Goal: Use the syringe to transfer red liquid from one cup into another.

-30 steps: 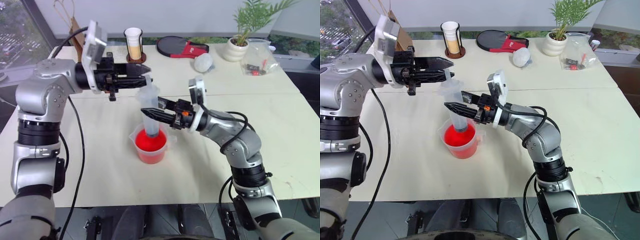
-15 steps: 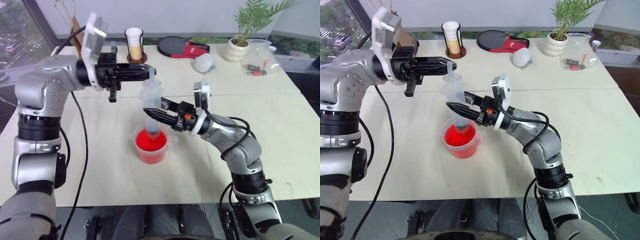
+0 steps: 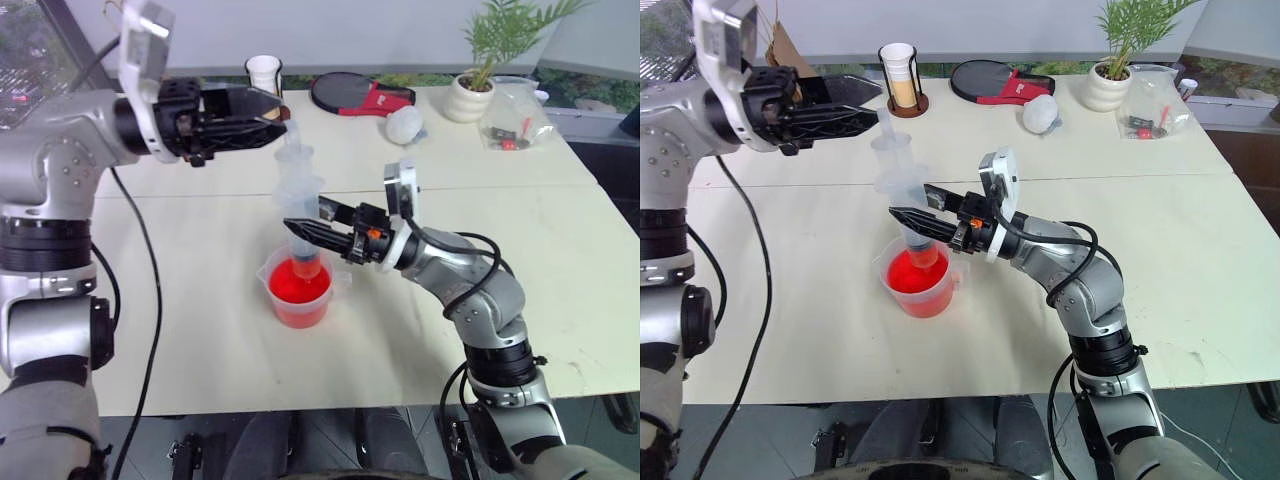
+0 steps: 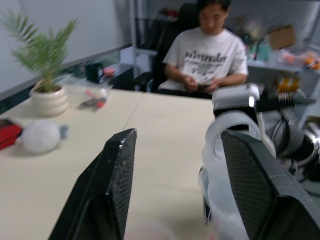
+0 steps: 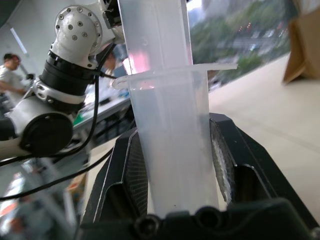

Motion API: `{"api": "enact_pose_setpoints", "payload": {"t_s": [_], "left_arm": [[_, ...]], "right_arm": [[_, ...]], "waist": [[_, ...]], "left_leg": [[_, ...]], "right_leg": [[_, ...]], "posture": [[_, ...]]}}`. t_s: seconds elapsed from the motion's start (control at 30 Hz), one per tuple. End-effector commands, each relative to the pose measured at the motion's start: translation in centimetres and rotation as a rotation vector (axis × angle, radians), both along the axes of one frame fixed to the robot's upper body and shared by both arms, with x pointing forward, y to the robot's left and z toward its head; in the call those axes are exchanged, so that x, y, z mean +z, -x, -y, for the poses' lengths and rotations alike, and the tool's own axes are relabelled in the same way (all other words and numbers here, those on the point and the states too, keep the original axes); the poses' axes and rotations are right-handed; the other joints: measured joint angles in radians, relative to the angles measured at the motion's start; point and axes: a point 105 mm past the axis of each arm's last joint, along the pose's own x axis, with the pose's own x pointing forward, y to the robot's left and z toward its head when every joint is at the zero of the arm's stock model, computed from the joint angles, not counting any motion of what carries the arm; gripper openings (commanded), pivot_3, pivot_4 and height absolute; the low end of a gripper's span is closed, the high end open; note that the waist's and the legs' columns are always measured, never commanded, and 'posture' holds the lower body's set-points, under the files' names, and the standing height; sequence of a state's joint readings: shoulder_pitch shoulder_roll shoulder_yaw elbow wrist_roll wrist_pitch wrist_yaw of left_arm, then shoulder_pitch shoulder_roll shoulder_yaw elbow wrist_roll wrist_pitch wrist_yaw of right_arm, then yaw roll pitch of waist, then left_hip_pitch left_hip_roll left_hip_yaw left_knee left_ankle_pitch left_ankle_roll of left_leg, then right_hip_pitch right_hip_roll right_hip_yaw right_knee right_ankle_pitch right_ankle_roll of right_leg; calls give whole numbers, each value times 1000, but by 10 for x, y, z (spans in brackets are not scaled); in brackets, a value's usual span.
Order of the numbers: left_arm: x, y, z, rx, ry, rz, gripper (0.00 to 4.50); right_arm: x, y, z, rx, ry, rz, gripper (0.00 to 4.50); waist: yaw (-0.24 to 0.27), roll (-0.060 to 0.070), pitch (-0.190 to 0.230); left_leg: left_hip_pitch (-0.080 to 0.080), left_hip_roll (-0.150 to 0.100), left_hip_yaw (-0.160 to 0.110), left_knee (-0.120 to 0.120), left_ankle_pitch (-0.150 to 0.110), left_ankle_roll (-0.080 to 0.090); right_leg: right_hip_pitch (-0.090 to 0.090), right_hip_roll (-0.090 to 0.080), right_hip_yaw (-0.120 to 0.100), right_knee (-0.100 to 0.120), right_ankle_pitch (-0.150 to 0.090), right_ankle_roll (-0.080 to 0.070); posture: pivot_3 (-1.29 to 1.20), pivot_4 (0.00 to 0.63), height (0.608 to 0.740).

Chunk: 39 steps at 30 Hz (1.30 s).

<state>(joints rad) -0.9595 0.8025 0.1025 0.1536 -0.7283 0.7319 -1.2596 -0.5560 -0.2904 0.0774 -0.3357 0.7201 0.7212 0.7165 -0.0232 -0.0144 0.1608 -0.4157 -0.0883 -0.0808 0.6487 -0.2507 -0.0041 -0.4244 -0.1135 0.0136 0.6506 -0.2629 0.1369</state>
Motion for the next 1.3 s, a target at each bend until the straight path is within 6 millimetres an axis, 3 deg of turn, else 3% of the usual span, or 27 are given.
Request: {"api": "enact_pose_setpoints", "payload": {"t_s": [0.03, 0.2, 0.37, 0.5, 0.7, 0.87, 1.03, 1.3], "left_arm": [[-1, 8, -33, 90, -6, 4, 2430], [-21, -10, -70, 290, -5, -32, 2430], [-22, -22, -81, 368, 49, -14, 2430], [-24, -23, -71, 329, 62, -11, 2430], [-29, -28, -66, 322, 55, -9, 2430], [-15, -35, -58, 314, 91, 46, 2430], [17, -38, -22, 166, 135, 127, 2430], [38, -48, 1, 72, 162, 168, 2430]], "right_arm": [[51, 18, 10, 52, -134, 56, 1418], [71, 16, 16, 51, -170, 40, 1418], [88, -20, 24, -77, -175, 136, 1418], [80, -54, 17, -118, -83, 231, 1418], [65, -84, 8, -127, -28, 265, 1418], [56, -85, 2, -99, -35, 244, 1418], [49, -81, -5, -86, -51, 223, 1418], [43, -78, -10, -76, -46, 217, 1418]], "waist": [[-1, 0, 0], [13, 0, 0], [10, 0, 0], [4, 0, 0], [-15, 0, 0], [-22, 0, 0], [-18, 0, 0], [-27, 0, 0]], "left_leg": [[0, 0, 0, 0, 0, 0], [1, 0, -2, 0, 0, 0], [2, -1, -1, 0, -3, 5], [2, -1, 0, 0, 0, 0], [2, 0, 0, -1, 0, -1], [1, 0, -1, -1, 0, -1], [1, -1, -2, 0, 1, -1], [1, -1, -1, -1, 1, -1]], "right_leg": [[0, 0, 0, 0, 0, 0], [0, 0, 0, -1, 0, 0], [1, 0, 0, -1, 0, 0], [2, 0, 0, 0, 0, 0], [2, 0, 0, 0, 0, 0], [1, 0, 0, 0, 0, 0], [1, 0, -1, 1, 0, 0], [0, 0, -1, 1, 0, 0]], "posture": [[0, 150, 739], [0, 150, 739], [0, 150, 739], [0, 150, 739], [0, 150, 739], [0, 150, 739], [0, 150, 739], [0, 150, 739]]}}
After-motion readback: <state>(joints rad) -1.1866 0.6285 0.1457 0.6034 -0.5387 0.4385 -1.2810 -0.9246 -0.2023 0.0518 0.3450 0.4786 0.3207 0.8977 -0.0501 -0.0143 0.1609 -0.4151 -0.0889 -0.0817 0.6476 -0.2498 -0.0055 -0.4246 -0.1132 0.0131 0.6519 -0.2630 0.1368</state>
